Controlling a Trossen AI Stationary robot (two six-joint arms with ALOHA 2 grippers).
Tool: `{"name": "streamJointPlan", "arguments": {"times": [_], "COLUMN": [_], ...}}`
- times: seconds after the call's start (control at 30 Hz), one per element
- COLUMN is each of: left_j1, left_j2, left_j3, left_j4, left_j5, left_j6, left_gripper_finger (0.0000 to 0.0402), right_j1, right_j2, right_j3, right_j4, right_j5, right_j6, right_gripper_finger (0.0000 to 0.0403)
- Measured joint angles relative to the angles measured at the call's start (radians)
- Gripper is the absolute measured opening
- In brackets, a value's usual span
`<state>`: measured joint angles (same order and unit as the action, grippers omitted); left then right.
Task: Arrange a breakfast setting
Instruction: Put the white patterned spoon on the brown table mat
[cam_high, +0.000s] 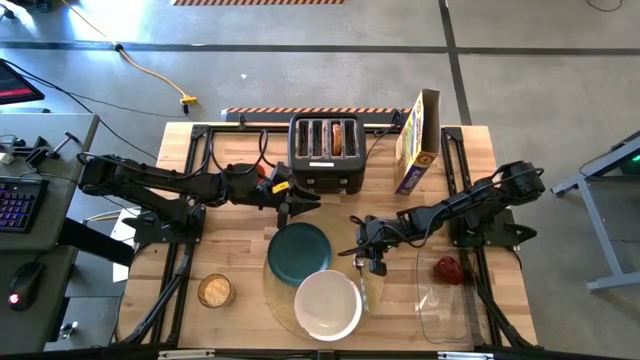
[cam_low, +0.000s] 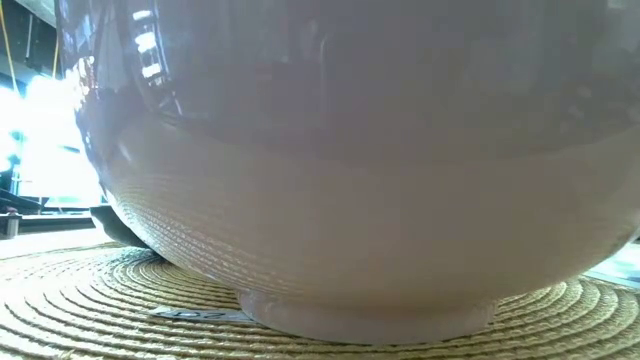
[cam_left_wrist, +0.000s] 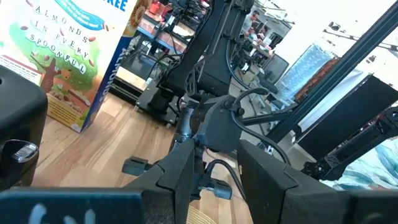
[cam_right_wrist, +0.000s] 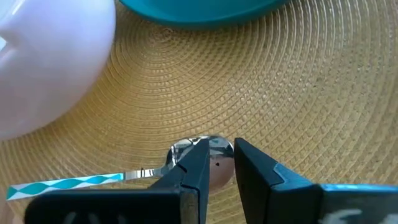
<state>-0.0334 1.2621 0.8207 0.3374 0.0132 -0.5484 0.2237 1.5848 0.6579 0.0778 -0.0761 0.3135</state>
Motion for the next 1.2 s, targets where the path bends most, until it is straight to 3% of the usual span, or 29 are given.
{"name": "streamJointPlan", "arguments": {"times": [0.43,1.2], "left_j1": [0.0,0.0], "left_j2": [0.0,0.0], "left_j3": [0.0,0.0], "left_j4": [0.0,-0.001], "left_j5": [-0.004,-0.003], "left_j6": [-0.001,-0.02], "left_gripper_finger": [0.0112,0.0113], "right_j1": [0.039,0.041], "right_j2": [0.0,0.04], "right_j3": [0.0,0.0], "right_j4": [-0.018,-0.028], "right_j5": [0.072,0.072], "right_j6": [0.003,0.053], "right_gripper_finger": [0.0053,0.0053]}}
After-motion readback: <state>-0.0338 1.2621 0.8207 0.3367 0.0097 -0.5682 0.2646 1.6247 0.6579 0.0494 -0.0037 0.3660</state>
